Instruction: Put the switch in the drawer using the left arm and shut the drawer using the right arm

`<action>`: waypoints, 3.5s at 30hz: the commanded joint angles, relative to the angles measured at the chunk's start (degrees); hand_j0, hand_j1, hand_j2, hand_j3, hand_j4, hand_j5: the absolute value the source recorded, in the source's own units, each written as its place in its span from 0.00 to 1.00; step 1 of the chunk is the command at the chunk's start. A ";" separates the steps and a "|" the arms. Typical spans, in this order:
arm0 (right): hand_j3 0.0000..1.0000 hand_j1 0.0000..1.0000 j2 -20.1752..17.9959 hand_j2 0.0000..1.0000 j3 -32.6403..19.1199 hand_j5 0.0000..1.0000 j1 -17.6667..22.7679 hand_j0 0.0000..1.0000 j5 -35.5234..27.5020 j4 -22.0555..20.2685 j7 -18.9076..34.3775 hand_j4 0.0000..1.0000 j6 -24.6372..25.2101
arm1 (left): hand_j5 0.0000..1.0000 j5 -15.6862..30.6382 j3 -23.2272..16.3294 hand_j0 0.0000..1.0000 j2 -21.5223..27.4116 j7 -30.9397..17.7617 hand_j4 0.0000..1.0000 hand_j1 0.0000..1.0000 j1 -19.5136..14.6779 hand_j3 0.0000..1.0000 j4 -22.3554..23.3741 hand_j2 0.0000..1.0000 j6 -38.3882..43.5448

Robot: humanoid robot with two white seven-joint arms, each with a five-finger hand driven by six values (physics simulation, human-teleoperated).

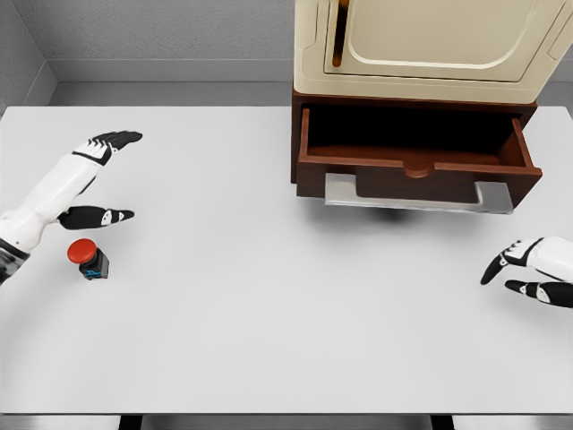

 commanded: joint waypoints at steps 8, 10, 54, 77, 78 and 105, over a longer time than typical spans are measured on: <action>0.55 0.55 0.03 0.55 -0.08 0.55 0.09 0.55 -0.63 -1.44 0.16 0.55 0.15 | 1.00 21.39 2.12 1.00 5.92 2.06 1.00 1.00 7.03 1.00 -6.08 1.00 0.10; 0.57 0.57 0.12 0.57 -0.16 0.57 -0.18 0.57 -0.99 -1.44 -0.02 0.57 0.15 | 1.00 27.90 2.20 1.00 7.86 2.06 1.00 1.00 9.23 1.00 -7.93 1.00 0.10; 0.65 0.65 -1.20 0.65 -0.95 0.65 1.50 0.65 -0.37 -1.00 -0.28 0.65 0.15 | 0.68 36.87 -10.98 0.68 11.20 1.98 0.68 0.68 13.80 0.68 13.60 0.68 0.10; 0.66 0.66 -1.82 0.66 -0.95 0.66 1.49 0.66 -0.37 -0.82 -0.28 0.66 0.15 | 0.39 35.20 -10.98 0.39 10.94 1.80 0.39 0.39 11.34 0.39 5.34 0.39 0.10; 0.66 0.66 -1.82 0.66 -0.87 0.66 1.49 0.66 -0.37 -0.91 -0.28 0.66 0.15 | 0.39 35.20 -10.98 0.39 10.85 1.80 0.39 0.39 11.25 0.39 5.17 0.39 0.10; 0.67 0.67 -1.99 0.67 -0.78 0.67 1.49 0.67 -0.37 -1.00 -0.28 0.67 0.15 | 0.33 30.10 -14.58 0.33 7.68 1.80 0.33 0.33 4.75 0.33 -2.30 0.33 0.10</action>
